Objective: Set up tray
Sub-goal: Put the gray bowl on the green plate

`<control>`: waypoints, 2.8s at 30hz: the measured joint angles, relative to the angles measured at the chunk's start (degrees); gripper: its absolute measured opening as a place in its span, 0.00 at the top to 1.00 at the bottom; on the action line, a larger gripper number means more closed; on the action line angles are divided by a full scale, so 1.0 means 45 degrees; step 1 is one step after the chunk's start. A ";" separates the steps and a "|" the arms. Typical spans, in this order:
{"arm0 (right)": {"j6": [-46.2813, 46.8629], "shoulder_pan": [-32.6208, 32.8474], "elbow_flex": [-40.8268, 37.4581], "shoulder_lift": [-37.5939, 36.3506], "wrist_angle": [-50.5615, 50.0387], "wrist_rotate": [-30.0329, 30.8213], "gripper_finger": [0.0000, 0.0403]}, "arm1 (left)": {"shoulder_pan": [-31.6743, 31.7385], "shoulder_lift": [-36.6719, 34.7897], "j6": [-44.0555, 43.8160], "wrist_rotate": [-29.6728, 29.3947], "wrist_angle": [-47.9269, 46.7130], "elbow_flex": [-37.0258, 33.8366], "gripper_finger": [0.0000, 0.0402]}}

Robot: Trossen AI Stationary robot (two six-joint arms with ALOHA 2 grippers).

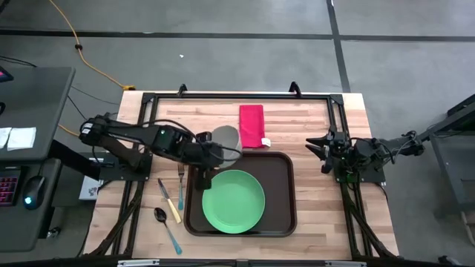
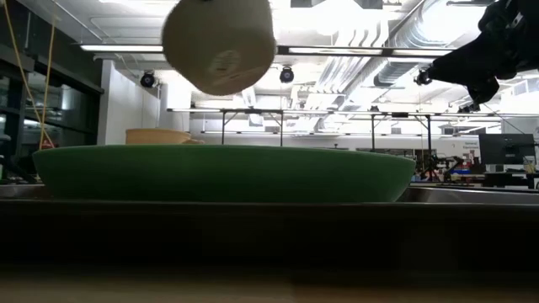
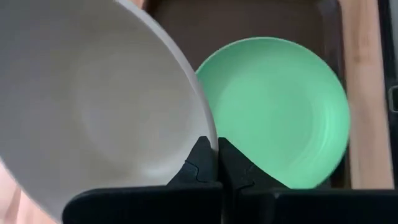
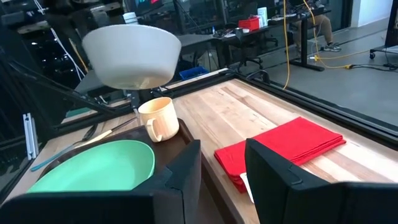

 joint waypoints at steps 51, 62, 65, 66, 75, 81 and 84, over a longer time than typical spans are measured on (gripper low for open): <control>-0.0001 0.0000 0.0000 0.0254 -0.0011 -0.0238 0.74 | -0.2294 0.4449 -0.1542 0.0303 -0.2654 0.4849 0.96; -0.0005 0.0003 0.0000 0.0253 -0.0046 -0.0301 0.74 | -0.2827 0.4433 -0.1989 0.0768 -0.2163 0.4864 0.96; -0.0005 0.0005 0.0000 0.0253 -0.0047 -0.0301 0.74 | -0.2823 0.4574 -0.1920 0.0786 -0.2153 0.4861 0.96; -0.0001 0.0004 0.0000 0.0253 -0.0051 -0.0297 0.74 | -0.2823 0.4585 -0.1913 0.0820 -0.2151 0.4843 0.96; 0.0000 0.0005 0.0000 0.0253 -0.0100 -0.0296 0.74 | -0.2823 0.4693 -0.1893 0.1050 -0.1915 0.4859 0.96; -0.0005 0.0005 0.0000 0.0253 -0.0100 -0.0296 0.74 | -0.2818 0.4692 -0.2166 0.1297 -0.1740 0.4859 0.96; 0.0000 0.0004 0.0000 0.0253 -0.0095 -0.0296 0.74 | -0.2873 0.4894 -0.2207 0.1540 -0.1655 0.4860 0.96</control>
